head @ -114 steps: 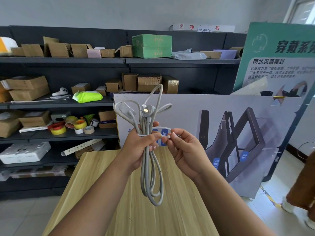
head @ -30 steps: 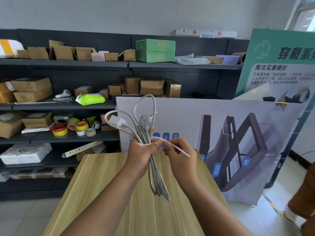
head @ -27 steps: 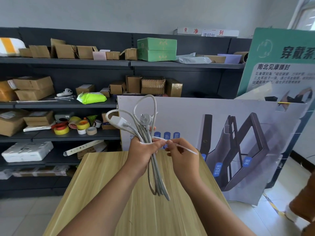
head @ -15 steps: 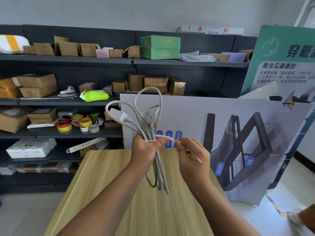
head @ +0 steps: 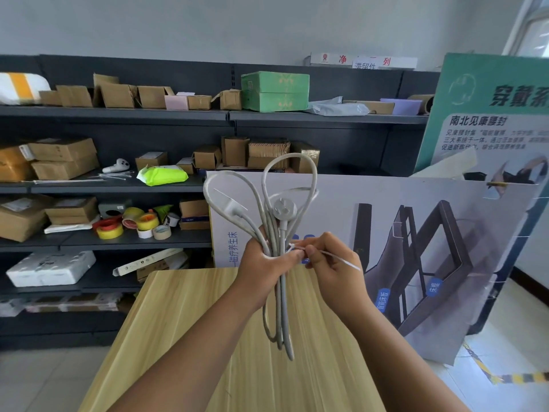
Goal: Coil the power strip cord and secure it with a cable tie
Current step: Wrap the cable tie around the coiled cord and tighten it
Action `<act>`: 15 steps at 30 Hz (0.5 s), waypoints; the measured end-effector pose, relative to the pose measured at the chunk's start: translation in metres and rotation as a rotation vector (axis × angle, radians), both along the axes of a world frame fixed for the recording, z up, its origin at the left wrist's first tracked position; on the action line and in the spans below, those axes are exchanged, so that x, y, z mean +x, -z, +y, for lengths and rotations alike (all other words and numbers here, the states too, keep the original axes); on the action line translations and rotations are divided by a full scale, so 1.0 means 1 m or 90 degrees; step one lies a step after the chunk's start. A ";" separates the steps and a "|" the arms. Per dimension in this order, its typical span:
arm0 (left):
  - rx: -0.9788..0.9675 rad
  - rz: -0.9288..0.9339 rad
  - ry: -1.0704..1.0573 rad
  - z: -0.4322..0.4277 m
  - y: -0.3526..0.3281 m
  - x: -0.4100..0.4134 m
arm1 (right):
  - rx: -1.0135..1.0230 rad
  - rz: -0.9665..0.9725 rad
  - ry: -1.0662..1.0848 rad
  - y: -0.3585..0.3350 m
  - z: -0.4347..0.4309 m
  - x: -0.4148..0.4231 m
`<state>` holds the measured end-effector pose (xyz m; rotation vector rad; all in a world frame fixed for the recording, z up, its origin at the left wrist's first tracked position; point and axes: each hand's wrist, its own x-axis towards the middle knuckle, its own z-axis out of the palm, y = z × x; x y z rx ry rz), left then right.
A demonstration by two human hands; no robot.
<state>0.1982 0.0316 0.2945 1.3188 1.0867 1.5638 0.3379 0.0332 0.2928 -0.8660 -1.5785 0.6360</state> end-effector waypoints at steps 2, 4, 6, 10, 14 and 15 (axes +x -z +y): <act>0.000 -0.032 -0.034 0.001 0.001 0.001 | -0.018 -0.024 0.024 0.000 -0.001 0.001; -0.004 -0.058 -0.054 0.002 0.003 0.001 | -0.018 -0.032 0.035 -0.001 -0.001 0.001; -0.008 -0.069 -0.069 0.002 0.004 0.002 | -0.009 -0.034 0.042 0.000 -0.002 -0.001; -0.009 -0.117 -0.081 0.009 0.004 -0.004 | -0.055 0.067 0.044 0.000 -0.007 0.003; -0.005 -0.156 -0.064 0.013 0.000 -0.018 | -0.113 0.154 0.016 0.000 -0.004 0.023; -0.004 -0.152 -0.047 0.012 0.000 -0.019 | -0.128 0.185 0.008 -0.001 -0.002 0.028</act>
